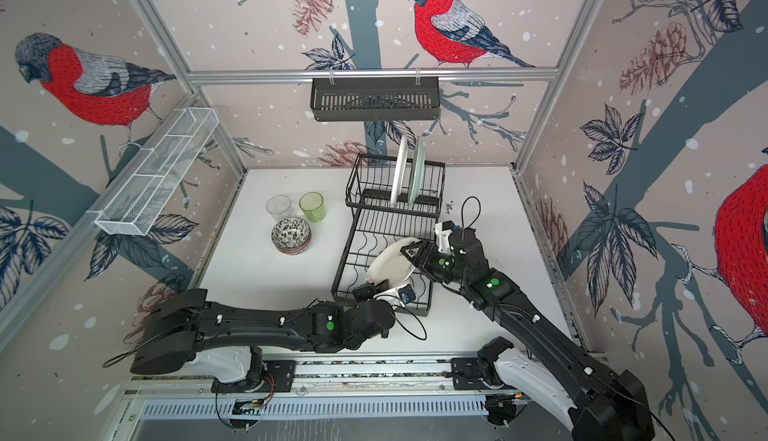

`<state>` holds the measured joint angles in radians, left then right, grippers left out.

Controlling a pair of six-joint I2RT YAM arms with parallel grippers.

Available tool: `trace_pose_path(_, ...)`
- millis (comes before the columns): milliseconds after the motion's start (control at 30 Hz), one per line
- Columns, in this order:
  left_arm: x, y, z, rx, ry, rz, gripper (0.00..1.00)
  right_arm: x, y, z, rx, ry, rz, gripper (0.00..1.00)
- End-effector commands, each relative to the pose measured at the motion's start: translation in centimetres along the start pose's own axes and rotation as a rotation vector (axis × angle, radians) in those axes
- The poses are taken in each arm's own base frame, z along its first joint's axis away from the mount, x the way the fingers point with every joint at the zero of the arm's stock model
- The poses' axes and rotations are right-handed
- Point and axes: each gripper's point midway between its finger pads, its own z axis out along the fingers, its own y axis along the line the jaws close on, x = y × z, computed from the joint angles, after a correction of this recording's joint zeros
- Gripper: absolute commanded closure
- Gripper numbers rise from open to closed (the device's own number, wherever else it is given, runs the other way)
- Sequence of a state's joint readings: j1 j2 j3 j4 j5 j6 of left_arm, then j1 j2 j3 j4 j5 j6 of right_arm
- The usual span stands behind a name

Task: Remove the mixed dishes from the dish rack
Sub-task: 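Grasp the plate rim with right gripper while left gripper holds it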

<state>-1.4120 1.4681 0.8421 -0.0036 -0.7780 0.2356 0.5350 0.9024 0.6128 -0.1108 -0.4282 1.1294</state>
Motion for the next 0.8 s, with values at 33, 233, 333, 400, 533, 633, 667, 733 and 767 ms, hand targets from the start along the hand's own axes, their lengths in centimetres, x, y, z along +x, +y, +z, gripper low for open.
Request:
trace_pose_path(33, -2.7, 2.0, -0.4, -0.091, -0.09, -0.088, 1.0, 0.3, 1.0, 0.2, -0.05, 0.036, -0.012, 0.37)
trace_pose_path(233, -3.4, 2.1, -0.2, -0.101, -0.113, -0.084, 1.0, 0.8, 0.8, 0.9, -0.049, 0.076, -0.007, 0.38)
trace_pose_path(333, -3.8, 2.0, -0.3, -0.092, -0.129, -0.086, 1.0, 0.9, 0.8, 1.1, -0.052, 0.088, -0.001, 0.46)
trace_pose_path(400, -3.9, 2.0, -0.3, -0.09, -0.138, -0.086, 1.0, 0.8, 0.6, 1.1, -0.046, 0.084, 0.012, 0.5)
trace_pose_path(533, -4.2, 1.9, -0.3, -0.093, -0.155, -0.084, 1.0, 0.4, 0.4, 0.9, -0.06, 0.044, 0.04, 0.65)
trace_pose_path(633, -4.1, 1.8, -0.1, -0.094, -0.16, -0.082, 1.0, 0.1, 0.3, 0.6, -0.074, 0.003, 0.058, 0.73)
trace_pose_path(667, -4.1, 1.8, 0.0, -0.095, -0.161, -0.082, 1.0, -0.1, 0.2, 0.4, -0.074, -0.014, 0.062, 0.76)
trace_pose_path(733, -4.0, 1.7, 0.1, -0.097, -0.161, -0.08, 1.0, -0.4, 0.4, 0.0, -0.083, -0.042, 0.059, 0.8)
trace_pose_path(767, -4.0, 1.7, 0.2, -0.097, -0.162, -0.078, 1.0, -0.4, 0.5, -0.2, -0.086, -0.054, 0.059, 0.82)
